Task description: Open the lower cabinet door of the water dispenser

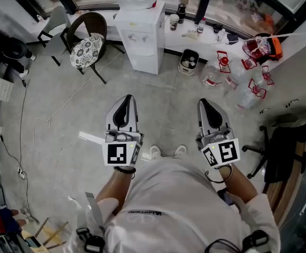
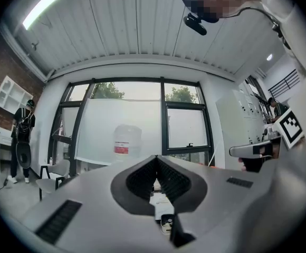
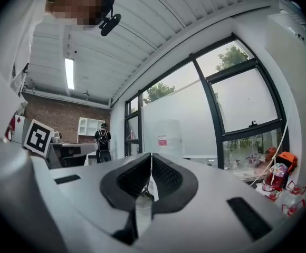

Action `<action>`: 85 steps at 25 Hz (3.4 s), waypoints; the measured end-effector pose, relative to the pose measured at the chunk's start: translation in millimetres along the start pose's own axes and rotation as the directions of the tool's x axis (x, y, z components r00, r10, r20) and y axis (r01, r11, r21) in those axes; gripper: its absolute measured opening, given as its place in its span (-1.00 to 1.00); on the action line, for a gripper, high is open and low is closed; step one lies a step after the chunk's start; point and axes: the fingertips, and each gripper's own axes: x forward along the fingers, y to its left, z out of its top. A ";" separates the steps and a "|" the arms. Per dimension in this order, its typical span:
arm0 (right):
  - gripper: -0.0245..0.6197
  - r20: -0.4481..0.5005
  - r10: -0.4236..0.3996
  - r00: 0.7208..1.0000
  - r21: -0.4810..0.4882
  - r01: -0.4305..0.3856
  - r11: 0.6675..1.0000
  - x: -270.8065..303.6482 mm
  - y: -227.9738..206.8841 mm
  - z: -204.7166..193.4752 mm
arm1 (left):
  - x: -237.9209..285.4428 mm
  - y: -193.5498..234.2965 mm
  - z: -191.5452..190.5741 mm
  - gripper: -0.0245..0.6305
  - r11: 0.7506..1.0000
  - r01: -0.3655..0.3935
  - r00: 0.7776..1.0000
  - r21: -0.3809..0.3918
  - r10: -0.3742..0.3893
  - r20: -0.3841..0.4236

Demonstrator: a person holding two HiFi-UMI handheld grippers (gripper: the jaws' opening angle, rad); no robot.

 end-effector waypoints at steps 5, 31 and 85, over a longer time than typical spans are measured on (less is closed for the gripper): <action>-0.87 0.008 0.004 1.000 -0.003 -0.004 1.000 17.8 17.4 -2.1 | -0.1 14.9 -3.9 -0.92 1.000 0.020 1.000 -0.007 -0.020 0.001; -0.86 -0.057 0.169 0.984 -0.026 -0.171 0.985 180.9 -106.5 -36.3 | 180.8 27.5 -58.7 -0.92 0.999 -0.034 0.998 0.018 0.035 -0.059; -0.86 -0.065 0.339 0.938 0.013 -0.339 0.941 534.7 -229.2 -773.9 | 410.9 137.3 -792.9 -0.92 0.994 0.105 0.993 0.010 -0.104 -0.050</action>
